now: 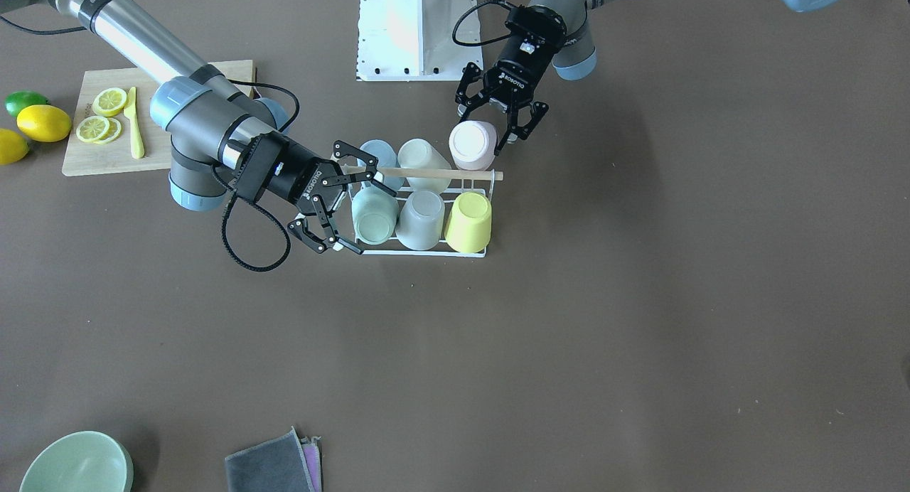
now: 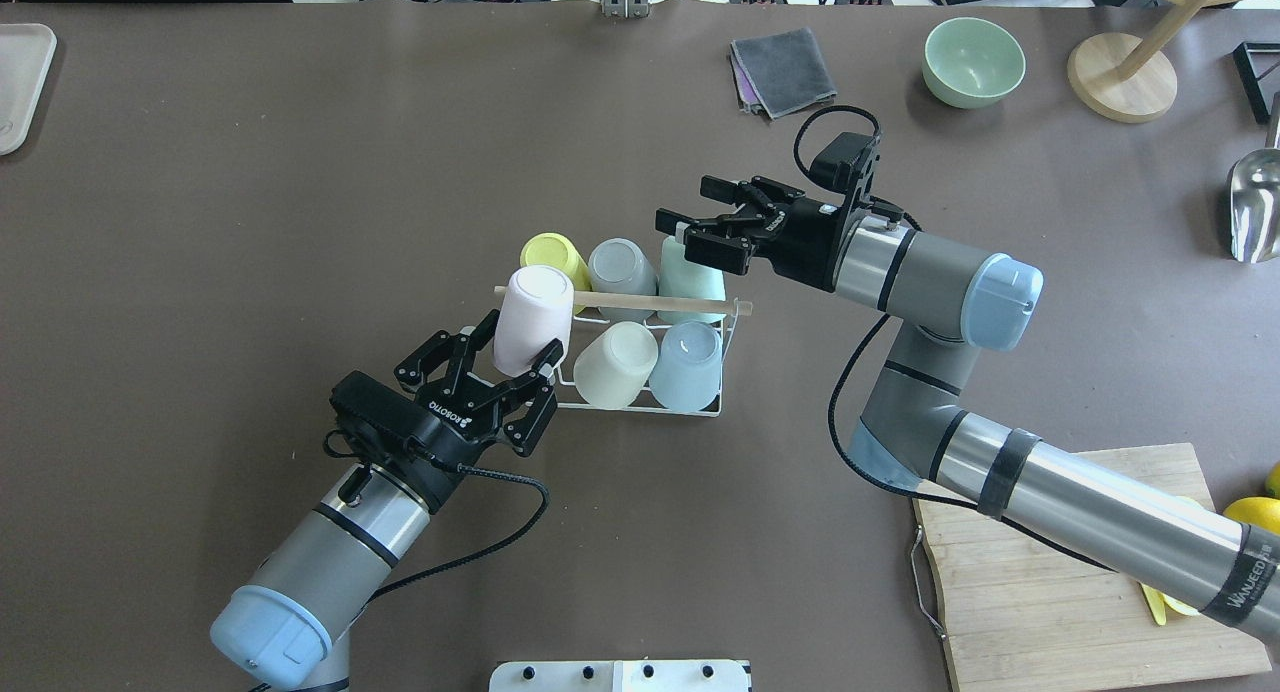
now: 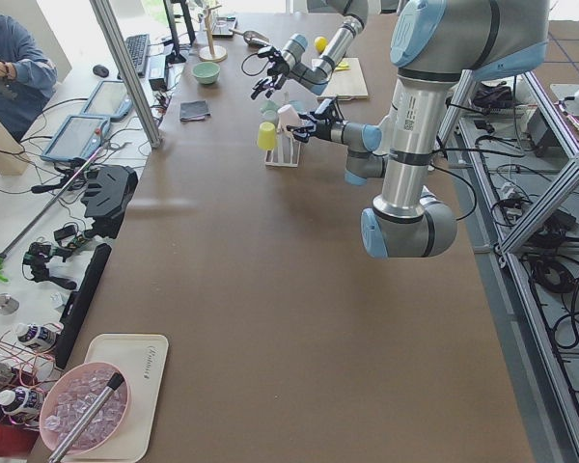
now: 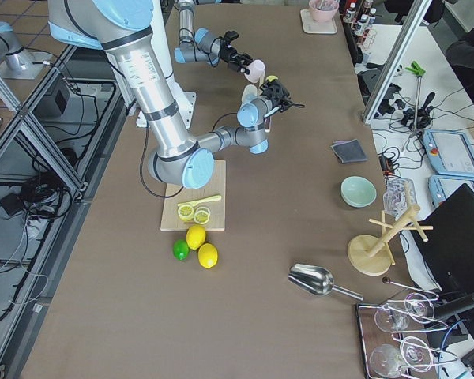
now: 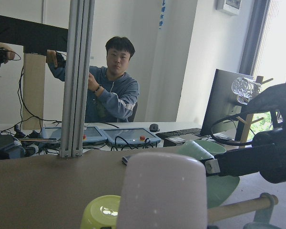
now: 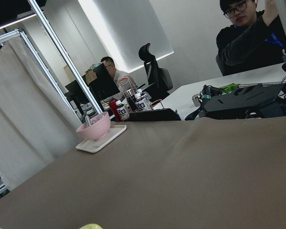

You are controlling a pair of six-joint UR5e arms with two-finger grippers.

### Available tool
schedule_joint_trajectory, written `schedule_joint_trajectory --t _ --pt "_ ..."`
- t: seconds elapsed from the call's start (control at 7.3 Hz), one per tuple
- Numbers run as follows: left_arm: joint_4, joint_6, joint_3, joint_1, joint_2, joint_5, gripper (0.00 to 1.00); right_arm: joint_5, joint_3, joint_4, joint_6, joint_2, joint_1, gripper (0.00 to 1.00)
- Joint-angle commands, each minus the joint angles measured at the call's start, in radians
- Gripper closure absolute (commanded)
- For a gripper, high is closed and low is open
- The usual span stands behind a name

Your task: Place cup on cup holder

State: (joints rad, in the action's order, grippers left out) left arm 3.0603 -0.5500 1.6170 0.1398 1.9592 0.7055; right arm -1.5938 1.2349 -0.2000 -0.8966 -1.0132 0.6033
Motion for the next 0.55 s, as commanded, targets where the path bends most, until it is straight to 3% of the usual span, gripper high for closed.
schedule_joint_trajectory --t 0.0,0.41 --pt "0.000 -0.001 -0.003 0.003 0.000 0.000 0.01 -0.023 0.002 0.040 0.008 0.025 0.062 0.00" --pt "0.000 -0.001 0.000 0.003 0.000 0.000 0.01 -0.096 0.058 0.320 0.048 0.064 0.174 0.00"
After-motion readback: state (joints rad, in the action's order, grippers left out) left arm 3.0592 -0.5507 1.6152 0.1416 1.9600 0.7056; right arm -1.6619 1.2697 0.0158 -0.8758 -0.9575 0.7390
